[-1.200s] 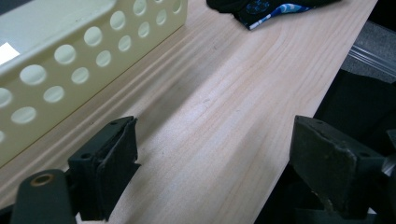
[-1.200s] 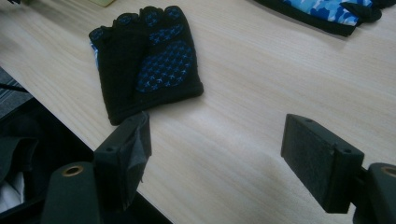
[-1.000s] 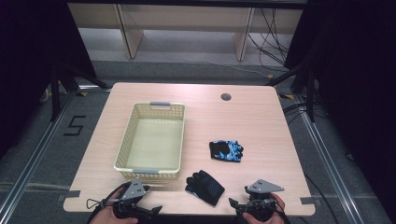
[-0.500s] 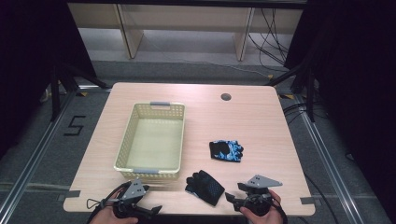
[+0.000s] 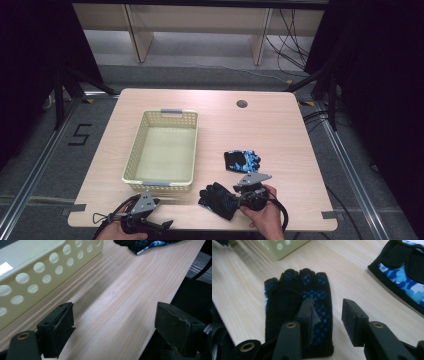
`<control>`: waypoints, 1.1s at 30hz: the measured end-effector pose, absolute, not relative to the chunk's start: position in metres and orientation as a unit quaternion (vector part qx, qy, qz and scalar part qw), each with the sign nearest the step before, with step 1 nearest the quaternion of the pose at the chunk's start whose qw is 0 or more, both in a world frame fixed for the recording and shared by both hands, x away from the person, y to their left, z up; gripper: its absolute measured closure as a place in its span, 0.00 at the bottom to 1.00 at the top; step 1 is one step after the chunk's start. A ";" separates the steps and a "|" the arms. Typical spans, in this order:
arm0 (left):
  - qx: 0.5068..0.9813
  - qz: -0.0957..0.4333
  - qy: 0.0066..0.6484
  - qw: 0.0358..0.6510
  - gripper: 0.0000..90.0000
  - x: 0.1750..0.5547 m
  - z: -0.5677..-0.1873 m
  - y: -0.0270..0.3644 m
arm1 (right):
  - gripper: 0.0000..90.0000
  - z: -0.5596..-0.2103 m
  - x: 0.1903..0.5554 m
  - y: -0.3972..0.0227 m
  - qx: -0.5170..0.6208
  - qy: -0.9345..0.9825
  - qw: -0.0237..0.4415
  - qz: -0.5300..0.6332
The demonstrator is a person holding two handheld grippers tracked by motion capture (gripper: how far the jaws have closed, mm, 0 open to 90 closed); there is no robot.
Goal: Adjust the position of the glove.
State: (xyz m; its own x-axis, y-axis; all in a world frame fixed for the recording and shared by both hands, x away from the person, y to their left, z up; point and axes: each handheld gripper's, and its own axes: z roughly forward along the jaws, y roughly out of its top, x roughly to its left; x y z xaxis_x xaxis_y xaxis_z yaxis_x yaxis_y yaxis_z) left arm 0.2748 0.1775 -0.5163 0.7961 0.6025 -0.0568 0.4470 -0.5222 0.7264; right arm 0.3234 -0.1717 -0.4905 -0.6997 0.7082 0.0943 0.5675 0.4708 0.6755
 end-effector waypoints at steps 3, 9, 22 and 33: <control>0.865 0.098 0.311 0.382 0.17 0.274 -0.517 0.177 | 0.71 -0.493 0.329 -0.168 0.375 0.852 0.095 0.353; 0.865 0.098 0.311 0.382 0.17 0.274 -0.517 0.177 | 0.71 -0.497 0.336 -0.162 0.378 0.859 0.084 0.336; 0.866 0.099 0.307 0.381 0.18 0.275 -0.515 0.175 | 0.97 -0.497 0.341 -0.162 0.314 0.880 0.052 0.352; 0.864 0.101 0.313 0.381 0.19 0.277 -0.516 0.177 | 0.97 -0.460 0.341 -0.189 0.232 0.894 0.044 0.381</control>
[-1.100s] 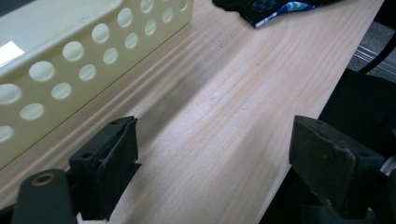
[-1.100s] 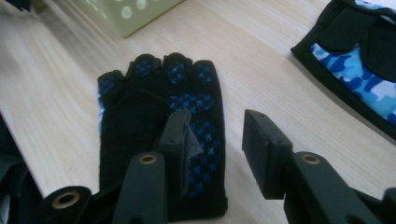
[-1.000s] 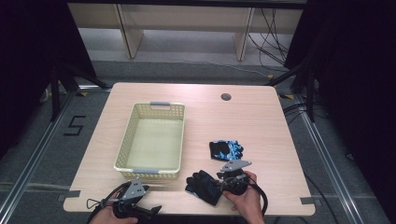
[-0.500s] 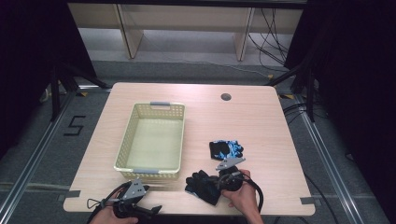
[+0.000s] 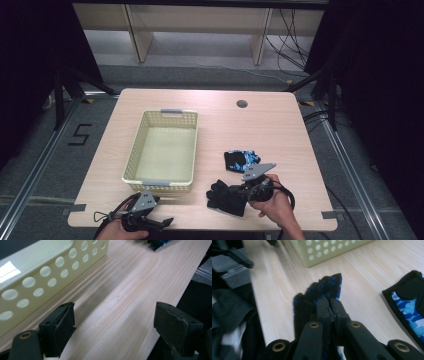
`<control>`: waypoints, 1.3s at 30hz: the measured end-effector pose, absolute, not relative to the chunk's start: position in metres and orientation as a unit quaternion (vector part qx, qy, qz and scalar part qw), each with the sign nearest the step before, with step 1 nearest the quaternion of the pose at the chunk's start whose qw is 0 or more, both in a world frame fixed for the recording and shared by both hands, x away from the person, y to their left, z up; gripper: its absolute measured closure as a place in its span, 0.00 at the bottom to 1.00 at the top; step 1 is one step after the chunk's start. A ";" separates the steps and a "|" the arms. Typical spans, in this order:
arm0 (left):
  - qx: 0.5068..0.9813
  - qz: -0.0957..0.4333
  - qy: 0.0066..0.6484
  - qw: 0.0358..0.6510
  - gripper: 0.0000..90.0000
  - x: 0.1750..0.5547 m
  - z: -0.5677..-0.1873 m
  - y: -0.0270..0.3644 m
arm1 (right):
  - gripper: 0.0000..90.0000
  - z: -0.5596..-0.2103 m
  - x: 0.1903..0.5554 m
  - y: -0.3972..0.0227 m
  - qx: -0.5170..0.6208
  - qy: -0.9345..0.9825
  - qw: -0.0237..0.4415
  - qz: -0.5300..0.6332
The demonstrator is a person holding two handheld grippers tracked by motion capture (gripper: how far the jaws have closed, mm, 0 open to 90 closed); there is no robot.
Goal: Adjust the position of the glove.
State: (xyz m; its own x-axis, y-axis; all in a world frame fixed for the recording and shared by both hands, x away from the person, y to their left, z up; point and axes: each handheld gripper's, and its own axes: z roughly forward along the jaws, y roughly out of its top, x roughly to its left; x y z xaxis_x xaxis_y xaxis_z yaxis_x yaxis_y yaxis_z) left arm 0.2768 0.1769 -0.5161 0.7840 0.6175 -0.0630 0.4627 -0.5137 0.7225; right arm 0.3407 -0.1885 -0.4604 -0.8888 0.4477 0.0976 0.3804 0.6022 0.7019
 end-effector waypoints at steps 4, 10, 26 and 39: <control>0.864 0.106 0.311 0.382 0.19 0.275 -0.516 0.179 | 0.97 -0.452 0.343 -0.196 0.207 0.899 0.014 0.386; 0.866 0.101 0.311 0.379 0.19 0.276 -0.517 0.178 | 0.97 -0.457 0.354 -0.190 0.182 0.914 0.004 0.361; 0.871 0.102 0.300 0.376 0.19 0.273 -0.516 0.177 | 0.77 -0.485 0.381 -0.187 0.221 0.931 0.015 0.290; 0.867 0.107 0.301 0.382 0.19 0.273 -0.516 0.177 | 1.00 -0.458 0.396 -0.182 0.326 0.869 0.116 0.353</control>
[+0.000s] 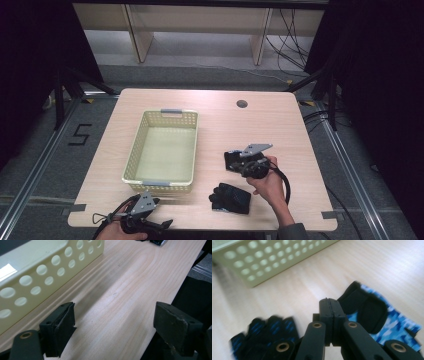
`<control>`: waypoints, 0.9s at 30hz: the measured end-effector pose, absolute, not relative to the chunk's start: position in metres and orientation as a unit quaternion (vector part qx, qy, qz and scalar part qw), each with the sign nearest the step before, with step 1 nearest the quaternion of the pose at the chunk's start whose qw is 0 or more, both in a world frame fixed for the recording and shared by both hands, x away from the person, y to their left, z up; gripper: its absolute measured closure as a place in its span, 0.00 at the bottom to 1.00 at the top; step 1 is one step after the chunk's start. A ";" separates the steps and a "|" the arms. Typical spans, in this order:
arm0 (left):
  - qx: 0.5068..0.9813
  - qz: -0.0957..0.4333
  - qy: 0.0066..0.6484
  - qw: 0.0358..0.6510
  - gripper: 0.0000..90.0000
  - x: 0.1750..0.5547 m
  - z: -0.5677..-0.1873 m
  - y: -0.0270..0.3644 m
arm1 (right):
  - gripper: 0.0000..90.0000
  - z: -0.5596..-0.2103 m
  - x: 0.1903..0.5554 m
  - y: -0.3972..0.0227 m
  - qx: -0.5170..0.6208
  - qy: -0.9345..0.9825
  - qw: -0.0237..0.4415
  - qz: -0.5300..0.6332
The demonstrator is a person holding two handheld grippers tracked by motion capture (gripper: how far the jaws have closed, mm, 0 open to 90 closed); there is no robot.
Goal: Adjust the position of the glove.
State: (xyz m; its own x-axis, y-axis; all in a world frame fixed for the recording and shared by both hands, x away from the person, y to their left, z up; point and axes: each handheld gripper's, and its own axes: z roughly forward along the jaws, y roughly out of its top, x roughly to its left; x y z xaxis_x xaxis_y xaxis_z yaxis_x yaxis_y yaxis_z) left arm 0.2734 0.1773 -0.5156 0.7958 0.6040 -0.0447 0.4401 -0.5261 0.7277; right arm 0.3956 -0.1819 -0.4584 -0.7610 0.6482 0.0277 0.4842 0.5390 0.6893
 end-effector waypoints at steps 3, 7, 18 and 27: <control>0.865 0.103 0.307 0.383 0.19 0.272 -0.516 0.177 | 1.00 -0.459 0.406 -0.170 0.330 0.868 0.127 0.350; 0.866 0.103 0.306 0.382 0.19 0.272 -0.516 0.177 | 1.00 -0.468 0.423 -0.151 0.335 0.871 0.138 0.333; 0.865 0.105 0.305 0.384 0.19 0.271 -0.514 0.178 | 1.00 -0.481 0.439 -0.138 0.345 0.879 0.173 0.280; 0.867 0.103 0.303 0.382 0.19 0.271 -0.514 0.178 | 1.00 -0.477 0.440 -0.157 0.383 0.865 0.181 0.269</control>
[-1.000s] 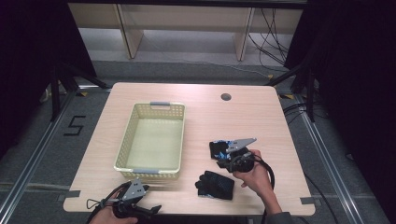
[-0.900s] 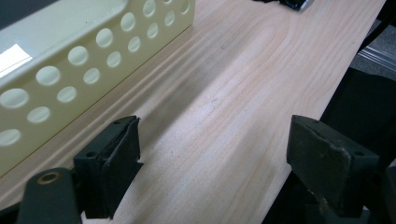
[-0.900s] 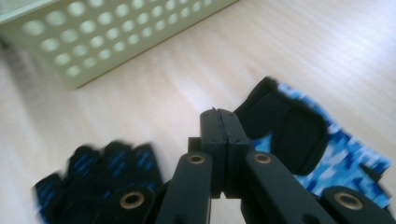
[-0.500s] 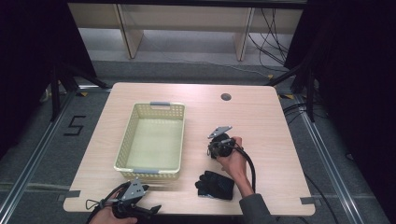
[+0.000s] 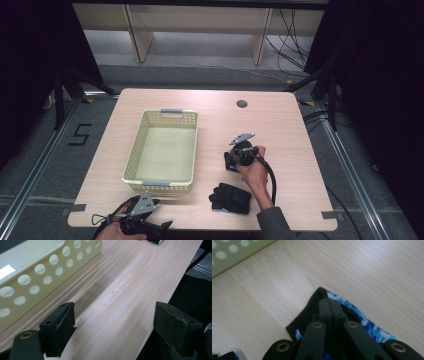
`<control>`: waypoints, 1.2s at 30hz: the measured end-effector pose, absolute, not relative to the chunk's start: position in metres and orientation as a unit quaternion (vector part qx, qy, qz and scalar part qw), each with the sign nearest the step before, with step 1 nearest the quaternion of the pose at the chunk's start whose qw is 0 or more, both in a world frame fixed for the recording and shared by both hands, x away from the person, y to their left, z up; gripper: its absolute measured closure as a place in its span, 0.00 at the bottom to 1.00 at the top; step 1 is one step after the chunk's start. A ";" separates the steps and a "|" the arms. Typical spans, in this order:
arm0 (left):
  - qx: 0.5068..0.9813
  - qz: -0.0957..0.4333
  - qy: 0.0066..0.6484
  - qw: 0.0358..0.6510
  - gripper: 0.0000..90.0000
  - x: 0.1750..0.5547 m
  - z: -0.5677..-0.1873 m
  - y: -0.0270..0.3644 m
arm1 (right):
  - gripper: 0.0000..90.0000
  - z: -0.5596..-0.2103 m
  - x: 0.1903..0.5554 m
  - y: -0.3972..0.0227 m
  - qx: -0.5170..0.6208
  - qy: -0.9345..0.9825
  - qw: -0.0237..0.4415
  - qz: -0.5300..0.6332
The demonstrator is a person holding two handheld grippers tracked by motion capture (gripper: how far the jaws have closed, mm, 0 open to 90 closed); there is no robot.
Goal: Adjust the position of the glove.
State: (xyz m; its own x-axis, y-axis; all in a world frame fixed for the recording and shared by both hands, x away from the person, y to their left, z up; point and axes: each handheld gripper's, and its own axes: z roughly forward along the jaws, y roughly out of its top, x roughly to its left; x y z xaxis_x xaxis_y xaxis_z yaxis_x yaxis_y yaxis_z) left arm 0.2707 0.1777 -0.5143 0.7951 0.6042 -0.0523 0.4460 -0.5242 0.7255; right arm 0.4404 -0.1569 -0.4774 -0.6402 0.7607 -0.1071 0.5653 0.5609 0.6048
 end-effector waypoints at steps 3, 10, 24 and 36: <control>0.865 0.106 0.303 0.385 0.19 0.271 -0.514 0.178 | 1.00 -0.481 0.440 -0.161 0.391 0.861 0.177 0.273; 0.870 0.110 0.296 0.379 0.19 0.271 -0.514 0.178 | 1.00 -0.485 0.446 -0.170 0.396 0.858 0.178 0.275; 0.867 0.105 0.303 0.382 0.19 0.271 -0.514 0.177 | 1.00 -0.483 0.446 -0.153 0.394 0.855 0.167 0.293; 0.865 0.106 0.304 0.385 0.20 0.270 -0.514 0.178 | 1.00 -0.498 0.447 -0.137 0.384 0.868 0.160 0.272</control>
State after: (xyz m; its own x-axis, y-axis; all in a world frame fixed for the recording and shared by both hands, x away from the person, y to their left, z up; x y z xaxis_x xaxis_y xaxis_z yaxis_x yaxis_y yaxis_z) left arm 0.2704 0.1778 -0.5138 0.7924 0.6079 -0.0504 0.4443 -0.5187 0.7304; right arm 0.4471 -0.1365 -0.4981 -0.6545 0.7529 -0.0698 0.5787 0.5581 0.5947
